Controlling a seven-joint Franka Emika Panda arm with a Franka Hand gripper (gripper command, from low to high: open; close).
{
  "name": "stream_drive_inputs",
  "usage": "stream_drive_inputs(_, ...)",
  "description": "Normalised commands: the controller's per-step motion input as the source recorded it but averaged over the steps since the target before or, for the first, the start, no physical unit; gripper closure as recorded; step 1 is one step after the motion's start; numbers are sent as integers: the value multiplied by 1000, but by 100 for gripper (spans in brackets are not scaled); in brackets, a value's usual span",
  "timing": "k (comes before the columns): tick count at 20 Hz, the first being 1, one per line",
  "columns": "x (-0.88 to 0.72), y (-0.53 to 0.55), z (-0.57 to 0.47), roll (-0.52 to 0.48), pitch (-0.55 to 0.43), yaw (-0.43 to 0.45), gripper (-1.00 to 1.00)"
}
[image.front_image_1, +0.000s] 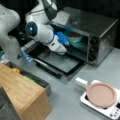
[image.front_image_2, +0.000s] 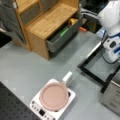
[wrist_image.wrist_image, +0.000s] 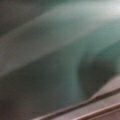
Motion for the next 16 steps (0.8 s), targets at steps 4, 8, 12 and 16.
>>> stream_drive_inputs(4,-174,68,-150,69,-126,-175,100)
stream_drive_inputs(8,-142,85,-137,75,-140,-183,100)
stream_drive_inputs(12,-119,117,-102,89,-134,-177,100)
stream_drive_inputs(16,-100,121,-77,79,-133,-164,100)
